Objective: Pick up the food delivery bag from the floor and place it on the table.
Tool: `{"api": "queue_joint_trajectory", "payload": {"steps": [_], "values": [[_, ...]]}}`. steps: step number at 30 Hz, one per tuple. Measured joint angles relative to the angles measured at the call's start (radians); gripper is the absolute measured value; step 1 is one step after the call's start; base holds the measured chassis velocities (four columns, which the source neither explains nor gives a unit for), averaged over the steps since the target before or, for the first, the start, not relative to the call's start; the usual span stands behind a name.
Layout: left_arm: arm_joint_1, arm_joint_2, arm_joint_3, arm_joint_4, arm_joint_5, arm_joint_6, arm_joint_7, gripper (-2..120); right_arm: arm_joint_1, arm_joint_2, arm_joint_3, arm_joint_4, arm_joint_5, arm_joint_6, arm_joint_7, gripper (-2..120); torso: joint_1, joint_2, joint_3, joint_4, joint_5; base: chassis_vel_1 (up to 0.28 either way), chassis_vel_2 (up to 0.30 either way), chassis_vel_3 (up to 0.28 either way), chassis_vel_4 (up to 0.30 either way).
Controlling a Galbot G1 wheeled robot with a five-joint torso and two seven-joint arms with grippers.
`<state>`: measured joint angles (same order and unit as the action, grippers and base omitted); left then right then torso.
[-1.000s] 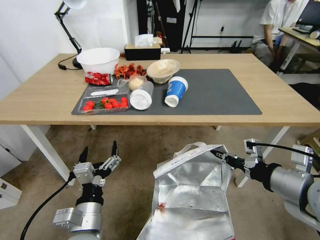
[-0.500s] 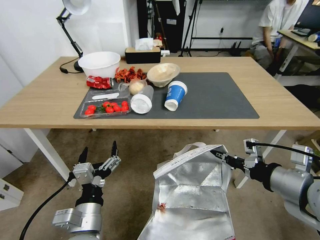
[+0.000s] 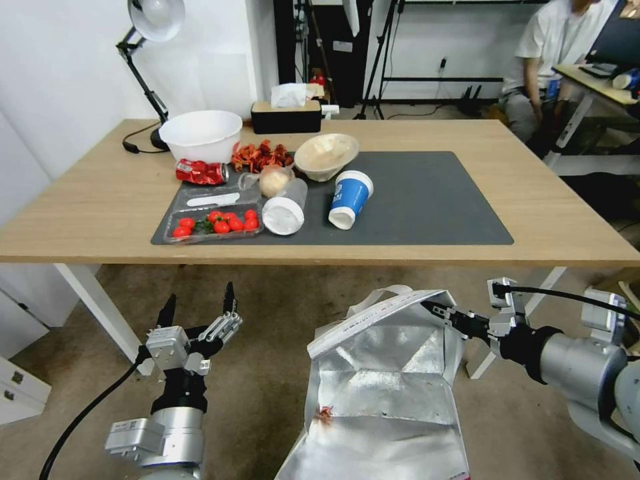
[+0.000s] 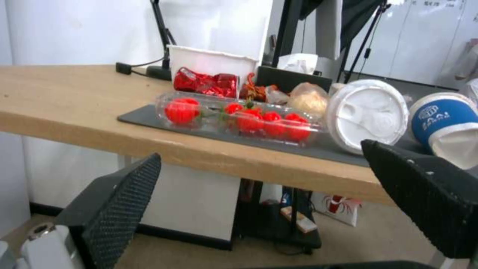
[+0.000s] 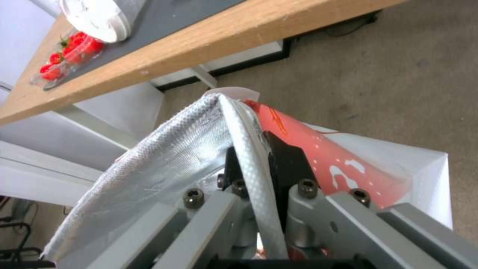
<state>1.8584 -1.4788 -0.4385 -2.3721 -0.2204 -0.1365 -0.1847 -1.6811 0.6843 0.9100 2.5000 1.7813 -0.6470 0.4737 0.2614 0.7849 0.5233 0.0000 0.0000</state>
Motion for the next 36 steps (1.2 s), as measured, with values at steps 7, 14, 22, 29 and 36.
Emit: {"api": "queue_joint_trajectory", "payload": {"steps": [7, 14, 22, 29, 36], "values": [[-0.002, 0.001, 0.000, -0.001, -0.002, 0.000, 0.000, 100, 0.001, -0.001, 0.000, 0.000, 0.000, -0.001, 0.001, 0, 0.013, 0.029, 0.017, -0.0001, 0.0000, 0.000, 0.000, 0.000, 0.000], [-0.005, 0.001, 0.001, 0.000, -0.004, 0.002, -0.001, 100, 0.001, -0.003, -0.001, 0.000, 0.000, -0.002, 0.002, 0, 0.027, 0.064, 0.038, -0.0001, 0.0000, 0.000, 0.000, 0.000, 0.000], [-0.007, 0.002, 0.001, 0.002, -0.004, 0.002, -0.002, 100, 0.002, -0.005, -0.002, 0.000, 0.000, -0.002, 0.003, 0, 0.036, 0.085, 0.049, -0.0002, 0.0000, 0.000, 0.000, 0.000, 0.000], [-0.007, 0.005, 0.000, 0.005, -0.009, 0.003, -0.003, 100, 0.002, -0.002, -0.004, 0.000, 0.000, -0.003, 0.004, 0, 0.055, 0.129, 0.075, -0.0001, 0.0000, 0.000, 0.000, 0.000, 0.000], [-0.007, 0.009, -0.001, 0.011, -0.012, -0.001, 0.000, 100, 0.002, 0.002, -0.005, 0.000, -0.002, -0.004, 0.005, 0, 0.075, 0.176, 0.102, -0.0002, 0.0000, 0.000, 0.000, 0.000, 0.000]]}}
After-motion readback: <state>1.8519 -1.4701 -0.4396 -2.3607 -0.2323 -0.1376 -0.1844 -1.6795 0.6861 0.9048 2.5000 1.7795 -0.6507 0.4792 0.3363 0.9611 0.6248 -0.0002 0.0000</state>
